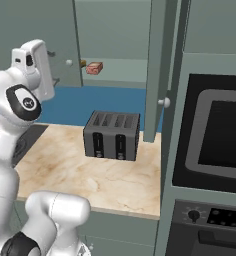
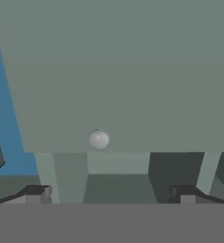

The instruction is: Pick up the bar soap and sponge from the sink, and place them back in the cabinet, and close the cabinet doors.

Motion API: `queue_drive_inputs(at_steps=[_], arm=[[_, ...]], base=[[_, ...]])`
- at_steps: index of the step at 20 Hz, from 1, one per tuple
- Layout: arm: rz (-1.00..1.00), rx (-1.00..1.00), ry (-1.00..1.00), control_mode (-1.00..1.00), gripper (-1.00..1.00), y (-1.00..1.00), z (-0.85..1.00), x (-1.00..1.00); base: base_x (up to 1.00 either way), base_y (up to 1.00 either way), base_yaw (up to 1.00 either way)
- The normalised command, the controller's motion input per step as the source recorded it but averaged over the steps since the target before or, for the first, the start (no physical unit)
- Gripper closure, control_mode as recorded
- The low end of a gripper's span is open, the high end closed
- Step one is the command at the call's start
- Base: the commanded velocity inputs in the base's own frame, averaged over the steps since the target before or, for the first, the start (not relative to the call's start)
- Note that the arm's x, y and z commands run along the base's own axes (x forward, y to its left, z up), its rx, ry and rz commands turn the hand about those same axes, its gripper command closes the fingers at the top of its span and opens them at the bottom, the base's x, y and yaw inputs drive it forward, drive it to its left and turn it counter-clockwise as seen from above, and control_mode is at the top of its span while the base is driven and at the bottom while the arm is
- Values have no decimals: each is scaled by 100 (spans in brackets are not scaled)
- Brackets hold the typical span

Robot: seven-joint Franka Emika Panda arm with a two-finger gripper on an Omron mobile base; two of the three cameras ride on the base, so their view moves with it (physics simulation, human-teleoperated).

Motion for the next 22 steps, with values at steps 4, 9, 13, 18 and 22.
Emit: queue_drive_inputs(at_steps=[4, 9, 13, 18, 22], arm=[[10, 5, 5, -100, -100, -12, 7, -43], [10, 3, 6, -100, -100, -8, 6, -46], [6, 0, 3, -100, -100, -5, 7, -54], [1, 0, 0, -100, -100, -16, 22, -58], [0, 0, 0, -100, -100, -21, 25, -60]], base=[[0, 0, 0], [0, 0, 0], [0, 0, 0], [0, 0, 0], [0, 0, 0]])
